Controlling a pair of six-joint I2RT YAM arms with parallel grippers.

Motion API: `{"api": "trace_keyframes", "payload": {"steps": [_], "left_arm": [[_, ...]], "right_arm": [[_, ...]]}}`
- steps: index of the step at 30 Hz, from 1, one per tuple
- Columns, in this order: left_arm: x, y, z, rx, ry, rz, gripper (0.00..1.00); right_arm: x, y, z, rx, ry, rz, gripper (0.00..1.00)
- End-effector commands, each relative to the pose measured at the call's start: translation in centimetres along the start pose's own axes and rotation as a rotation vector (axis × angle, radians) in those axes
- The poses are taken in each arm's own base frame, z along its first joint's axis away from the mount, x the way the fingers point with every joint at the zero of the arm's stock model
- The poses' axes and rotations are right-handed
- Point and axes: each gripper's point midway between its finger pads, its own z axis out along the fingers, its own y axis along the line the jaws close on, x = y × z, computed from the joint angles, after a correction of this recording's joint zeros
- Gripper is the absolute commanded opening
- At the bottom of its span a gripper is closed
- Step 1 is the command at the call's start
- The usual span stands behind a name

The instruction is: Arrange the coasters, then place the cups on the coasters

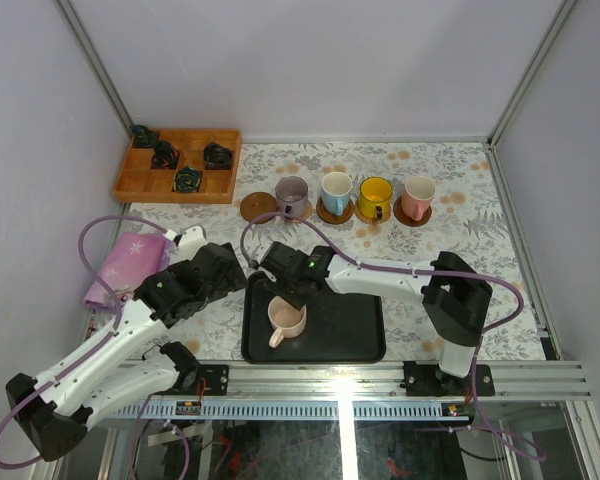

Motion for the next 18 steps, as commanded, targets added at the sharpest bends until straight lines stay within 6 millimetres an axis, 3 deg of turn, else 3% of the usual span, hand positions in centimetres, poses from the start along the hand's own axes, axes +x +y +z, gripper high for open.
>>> {"api": "trace_keyframes", "payload": {"steps": [1,8,14,18], "left_arm": [[0.1,-2.3,0.6,0.118,-0.009,0.044,0.97],[0.8,-3.7,0.6,0.206,0.008,0.111,0.97],[2.5,-6.5,0.1,0.378,0.069,0.219,0.97],[4.5,-9.0,-0.9,0.549,0.146,0.366,0.96]], "right_arm": [[0.0,-4.3,-0.7,0.184,0.012,0.044,0.4],[-0.2,-6.4,-1.6,0.151,-0.068,0.211,0.45],[-0.8,-8.5,-3.6,0.216,-0.124,0.259,0.67],[-2.3,-9.6,-7.4,0.251,-0.235,0.292,0.78]]}}
